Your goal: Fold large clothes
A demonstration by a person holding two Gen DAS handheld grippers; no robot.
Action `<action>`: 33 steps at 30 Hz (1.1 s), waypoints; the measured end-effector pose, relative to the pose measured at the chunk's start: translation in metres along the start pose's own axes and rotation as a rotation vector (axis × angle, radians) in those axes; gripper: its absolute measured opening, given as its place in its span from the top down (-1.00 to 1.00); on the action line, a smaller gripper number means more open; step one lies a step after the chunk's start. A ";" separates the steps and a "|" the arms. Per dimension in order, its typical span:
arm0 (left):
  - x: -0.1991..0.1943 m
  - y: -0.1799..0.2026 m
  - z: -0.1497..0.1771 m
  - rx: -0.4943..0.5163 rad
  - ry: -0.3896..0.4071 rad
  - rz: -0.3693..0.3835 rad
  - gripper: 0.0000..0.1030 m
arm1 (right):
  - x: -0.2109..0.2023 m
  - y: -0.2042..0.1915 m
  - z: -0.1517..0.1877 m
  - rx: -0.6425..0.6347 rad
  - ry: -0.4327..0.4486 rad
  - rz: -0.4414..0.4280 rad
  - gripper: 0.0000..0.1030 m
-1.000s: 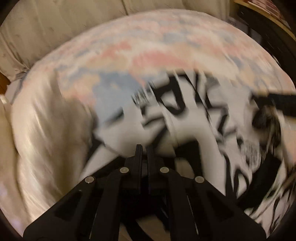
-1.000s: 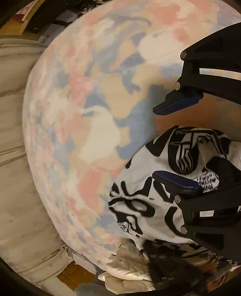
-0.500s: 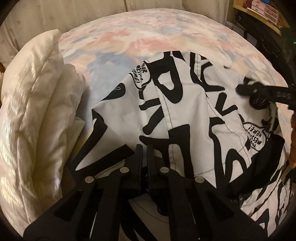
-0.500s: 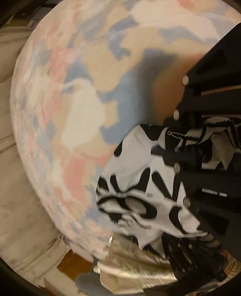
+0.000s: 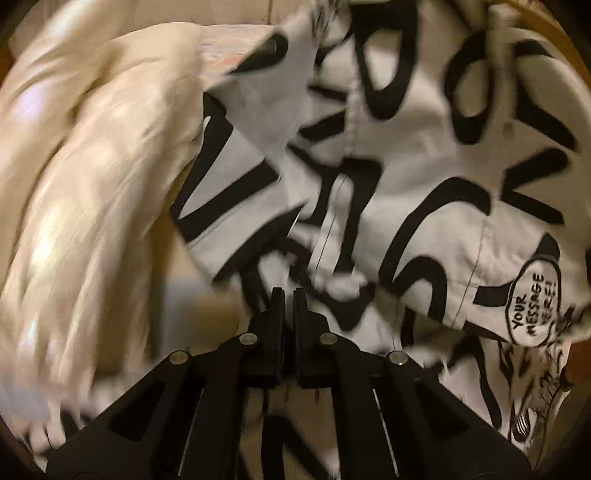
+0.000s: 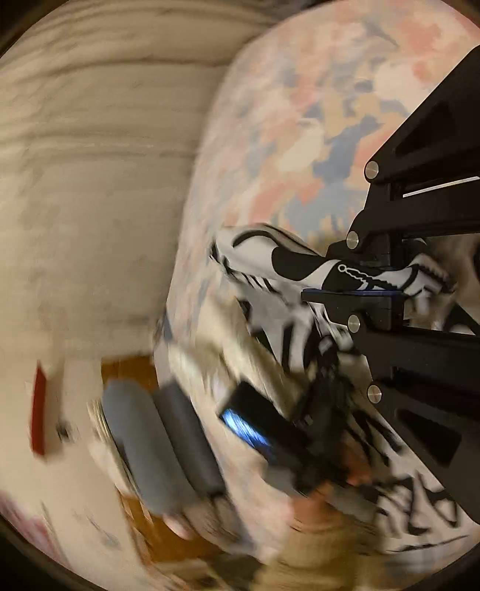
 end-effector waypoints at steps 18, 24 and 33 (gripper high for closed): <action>-0.119 -0.021 0.149 -0.031 0.013 0.219 0.86 | -0.112 -0.051 0.215 0.054 -0.281 0.232 0.69; -0.127 -0.012 0.146 -0.087 0.027 0.328 0.05 | -0.125 -0.061 0.219 0.293 -0.313 0.145 0.19; -0.073 -0.025 0.118 -0.187 0.003 0.485 0.05 | -0.094 -0.077 0.211 0.742 -0.300 -0.157 0.07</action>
Point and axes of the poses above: each gripper's, at about its wrist camera, not at the fingertips, and x roughly the way its jaws point, y to its right, z to its underside, the point moved 9 cm from there along x, roughly the way its jaws point, and after that the axes turned 4 degrees about z, right-handed, at the moved point
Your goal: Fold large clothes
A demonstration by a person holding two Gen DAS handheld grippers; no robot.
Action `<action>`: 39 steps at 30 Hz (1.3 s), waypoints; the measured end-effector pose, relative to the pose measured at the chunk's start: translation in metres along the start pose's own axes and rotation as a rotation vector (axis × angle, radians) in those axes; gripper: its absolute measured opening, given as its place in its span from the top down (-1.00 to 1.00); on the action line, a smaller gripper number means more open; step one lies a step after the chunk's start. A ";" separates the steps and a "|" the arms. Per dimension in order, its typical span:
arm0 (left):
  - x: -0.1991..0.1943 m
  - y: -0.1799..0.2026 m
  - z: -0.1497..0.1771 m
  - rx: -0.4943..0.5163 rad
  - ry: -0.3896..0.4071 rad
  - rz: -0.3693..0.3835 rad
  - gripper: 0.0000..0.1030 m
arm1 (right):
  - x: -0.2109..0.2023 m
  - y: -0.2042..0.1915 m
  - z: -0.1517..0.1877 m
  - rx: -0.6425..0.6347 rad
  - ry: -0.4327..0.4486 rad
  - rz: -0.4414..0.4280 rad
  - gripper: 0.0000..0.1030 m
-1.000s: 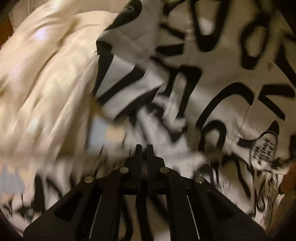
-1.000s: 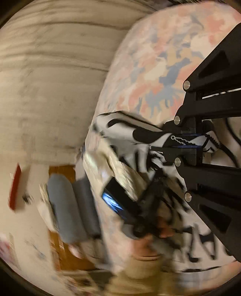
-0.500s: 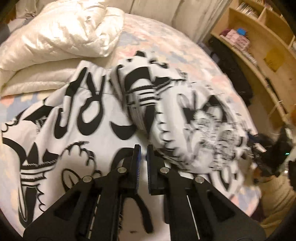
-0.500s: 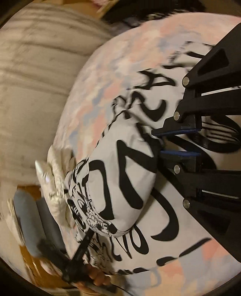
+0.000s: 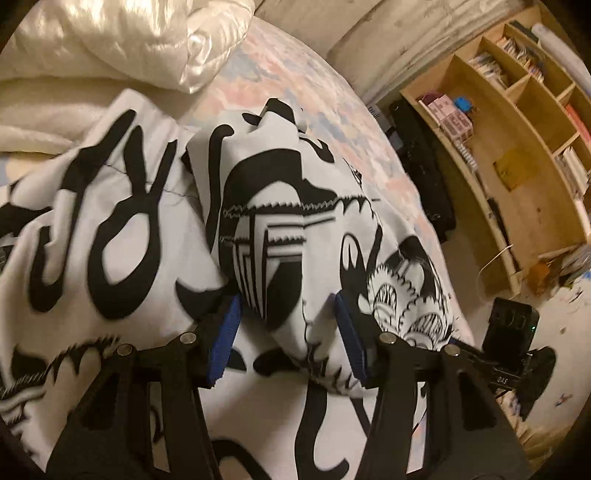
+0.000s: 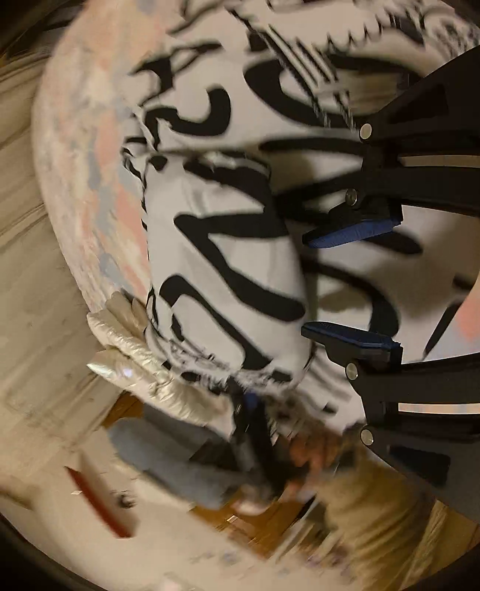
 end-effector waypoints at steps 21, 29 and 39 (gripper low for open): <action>-0.020 0.098 0.049 0.212 0.077 -0.369 0.99 | -0.033 -0.009 -0.043 0.037 0.042 0.144 0.80; 0.008 0.080 0.099 0.223 0.020 -0.521 0.98 | -0.009 0.028 0.018 0.097 -0.093 0.302 0.80; -0.061 0.110 0.112 0.204 0.098 -0.492 0.82 | -0.079 -0.023 0.012 -0.031 0.038 0.408 0.41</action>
Point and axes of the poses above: each gripper's, at about its wrist camera, not at the fingertips, and x roughly the way its jaws point, y to its right, z to its underside, the point moved 9 cm from there along x, roughly the way its jaws point, and after that the axes turned 4 degrees about z, right-handed, at the moved point
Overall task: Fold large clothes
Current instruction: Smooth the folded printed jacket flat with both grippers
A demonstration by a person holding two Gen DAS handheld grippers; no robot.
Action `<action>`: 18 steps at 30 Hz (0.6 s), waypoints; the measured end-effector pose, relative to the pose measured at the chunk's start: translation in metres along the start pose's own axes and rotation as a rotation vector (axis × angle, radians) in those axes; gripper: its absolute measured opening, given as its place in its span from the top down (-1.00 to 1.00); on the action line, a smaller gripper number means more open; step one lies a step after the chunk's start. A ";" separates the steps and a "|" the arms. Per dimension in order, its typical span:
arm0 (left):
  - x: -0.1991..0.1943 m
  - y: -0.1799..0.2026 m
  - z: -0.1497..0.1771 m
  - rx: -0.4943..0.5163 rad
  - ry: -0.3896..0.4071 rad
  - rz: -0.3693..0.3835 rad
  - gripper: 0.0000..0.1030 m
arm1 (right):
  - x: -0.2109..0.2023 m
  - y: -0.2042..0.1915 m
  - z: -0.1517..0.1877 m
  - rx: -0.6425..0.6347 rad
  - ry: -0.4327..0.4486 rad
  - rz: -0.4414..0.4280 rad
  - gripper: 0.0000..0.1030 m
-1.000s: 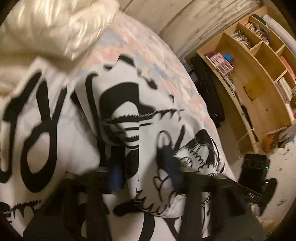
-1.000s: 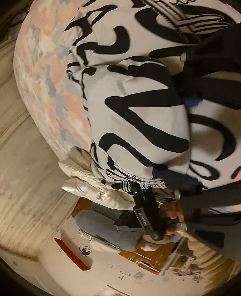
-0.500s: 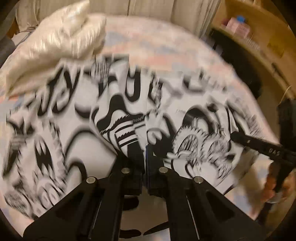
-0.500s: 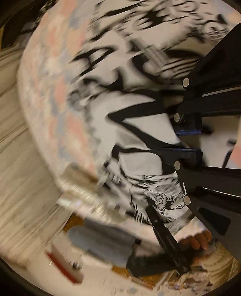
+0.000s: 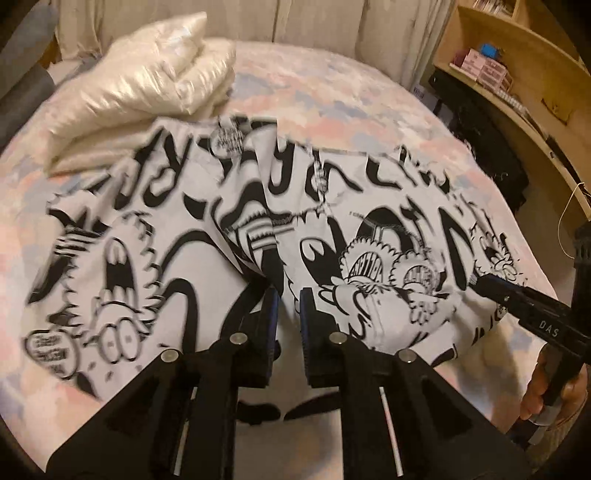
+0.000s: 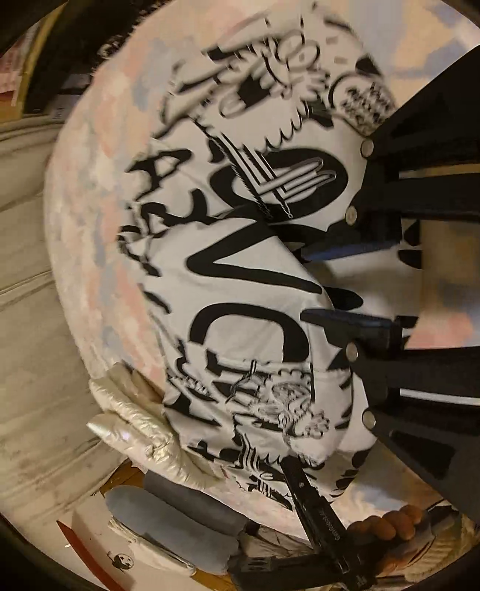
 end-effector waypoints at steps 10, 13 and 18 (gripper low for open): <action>0.012 0.010 -0.065 0.098 0.097 -0.036 0.82 | -0.005 -0.047 -0.052 -0.068 0.073 -0.067 0.29; 0.049 0.002 -0.093 0.080 0.061 -0.040 0.82 | 0.033 -0.067 -0.078 -0.060 0.039 -0.112 0.29; 0.103 -0.005 -0.129 0.087 0.022 -0.057 0.82 | 0.089 -0.088 -0.107 -0.092 0.014 -0.091 0.29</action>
Point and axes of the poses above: each gripper's, at about its wrist camera, not at the fingertips, and x roughly the way its jaws point, y to its right, z to its underside, the point moved 9 cm from there along x, roughly the way its jaws point, and after that the axes turned 4 degrees about z, right-handed, at the moved point
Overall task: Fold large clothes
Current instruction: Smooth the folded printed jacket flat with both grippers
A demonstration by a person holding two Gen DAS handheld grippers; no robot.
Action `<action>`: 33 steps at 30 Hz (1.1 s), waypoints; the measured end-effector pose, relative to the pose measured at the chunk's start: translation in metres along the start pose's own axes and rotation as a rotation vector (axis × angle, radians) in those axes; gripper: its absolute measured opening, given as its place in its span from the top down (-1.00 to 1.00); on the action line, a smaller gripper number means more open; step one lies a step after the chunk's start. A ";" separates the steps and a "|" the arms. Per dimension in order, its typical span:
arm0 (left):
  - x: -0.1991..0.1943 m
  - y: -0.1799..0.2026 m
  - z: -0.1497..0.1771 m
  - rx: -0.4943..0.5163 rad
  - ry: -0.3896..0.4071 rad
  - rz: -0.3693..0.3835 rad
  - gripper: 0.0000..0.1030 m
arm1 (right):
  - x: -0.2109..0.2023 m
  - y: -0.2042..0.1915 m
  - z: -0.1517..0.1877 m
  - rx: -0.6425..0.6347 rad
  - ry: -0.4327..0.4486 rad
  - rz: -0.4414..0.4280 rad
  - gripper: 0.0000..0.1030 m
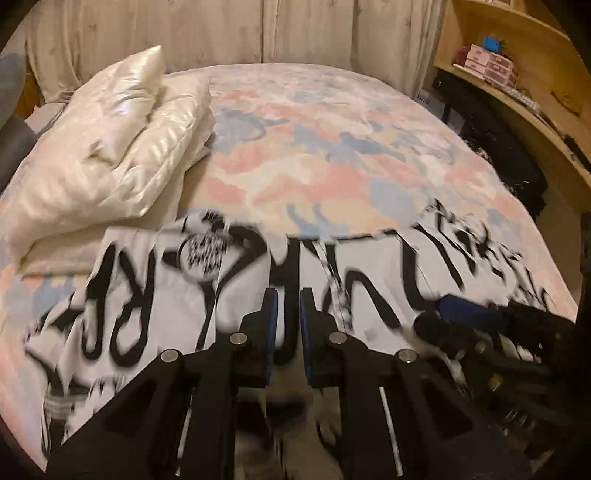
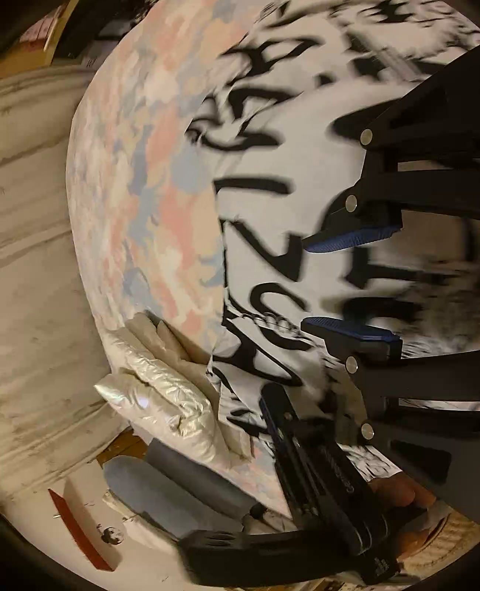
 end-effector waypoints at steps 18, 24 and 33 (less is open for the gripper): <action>0.032 -0.037 0.008 -0.065 -0.027 -0.049 0.97 | 0.013 0.097 -0.005 0.162 0.028 0.150 0.40; -0.009 -0.003 0.013 -0.055 0.011 -0.004 0.80 | -0.021 0.054 -0.006 0.122 0.037 0.089 0.36; -0.005 0.022 0.068 -0.072 -0.050 -0.040 0.55 | 0.003 0.013 0.031 0.080 -0.035 0.090 0.35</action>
Point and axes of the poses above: each gripper's, at about its wrist camera, not at the fingertips, and x roughly the way its jaws point, y to its right, z to its underside, the point moved 9 cm from there along x, roughly the way its jaws point, and after that the axes turned 4 degrees about z, right-handed, at the moved point
